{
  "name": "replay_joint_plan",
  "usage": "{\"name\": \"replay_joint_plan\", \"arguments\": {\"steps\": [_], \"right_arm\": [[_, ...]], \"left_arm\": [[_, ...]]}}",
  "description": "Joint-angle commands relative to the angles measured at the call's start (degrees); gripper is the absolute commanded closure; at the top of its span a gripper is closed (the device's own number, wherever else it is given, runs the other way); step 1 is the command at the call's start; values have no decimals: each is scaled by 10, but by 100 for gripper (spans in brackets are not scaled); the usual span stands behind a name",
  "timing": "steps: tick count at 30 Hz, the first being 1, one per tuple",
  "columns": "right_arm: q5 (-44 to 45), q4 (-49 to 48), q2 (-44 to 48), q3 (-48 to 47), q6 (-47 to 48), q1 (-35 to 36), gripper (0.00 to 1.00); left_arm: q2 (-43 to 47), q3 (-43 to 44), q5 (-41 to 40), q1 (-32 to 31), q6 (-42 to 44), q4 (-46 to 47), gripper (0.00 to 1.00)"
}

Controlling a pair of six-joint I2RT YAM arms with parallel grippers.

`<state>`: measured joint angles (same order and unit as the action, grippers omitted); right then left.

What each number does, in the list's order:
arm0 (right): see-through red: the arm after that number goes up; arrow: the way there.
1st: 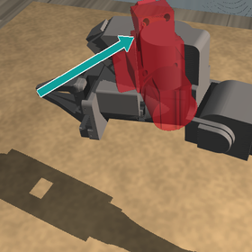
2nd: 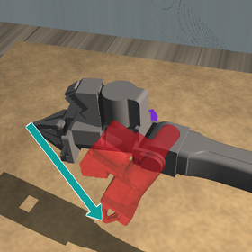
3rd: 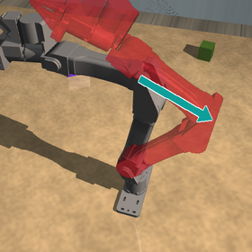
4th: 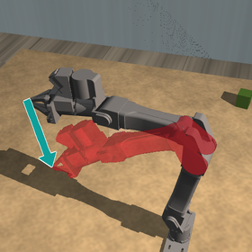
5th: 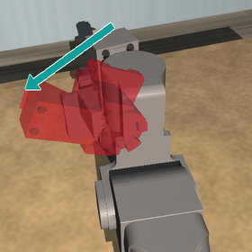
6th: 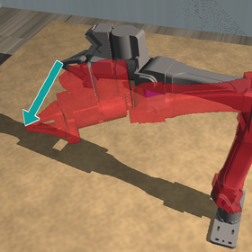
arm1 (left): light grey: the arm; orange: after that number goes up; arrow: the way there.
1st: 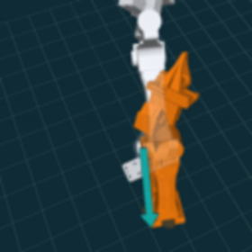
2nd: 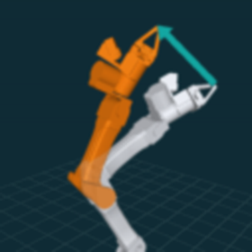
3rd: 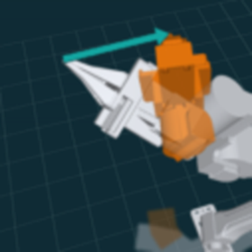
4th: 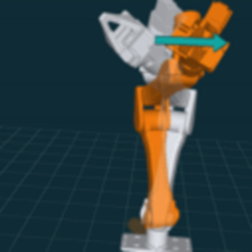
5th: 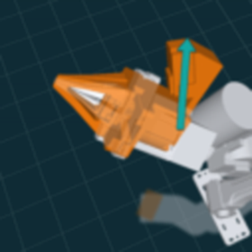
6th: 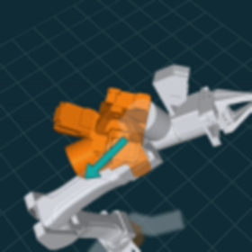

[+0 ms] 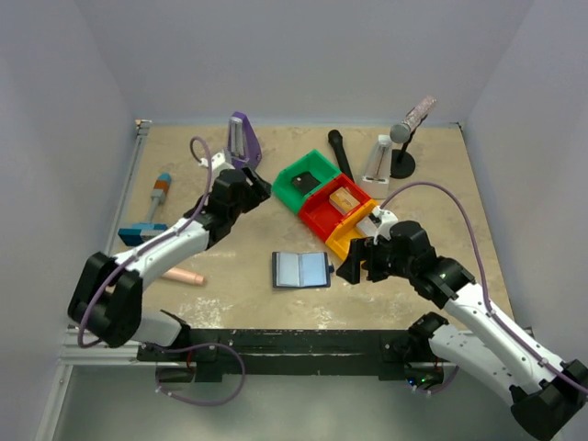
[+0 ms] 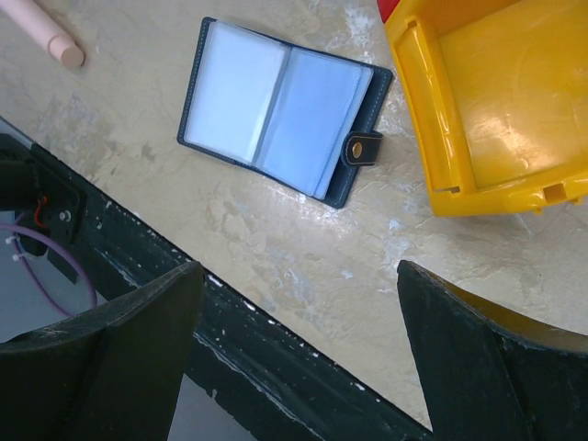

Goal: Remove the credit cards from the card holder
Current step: Reset both arms

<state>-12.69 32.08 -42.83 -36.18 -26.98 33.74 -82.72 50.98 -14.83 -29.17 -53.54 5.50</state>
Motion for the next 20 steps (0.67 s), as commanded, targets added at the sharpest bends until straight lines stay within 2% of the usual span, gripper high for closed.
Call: {"name": "replay_joint_plan", "arguments": {"steps": [1,5,11,15,20], "right_arm": [[12,-22,20,-20,11,1,9],[13,-35,23,-17,10,1,8],[23,-26,17,-24,13,1,8],[35,-28,37,-15,5,0,7],[50,-15,46,-27,-3,1,6]], "left_arm": [[93,-27,-109,-7,6,-214,27],[196,-40,-110,-6,-45,-365,22],[341,-105,-95,-27,-62,-422,21],[366,-122,-87,-31,-75,-466,20],[374,-127,-90,-36,-51,-479,20]]}}
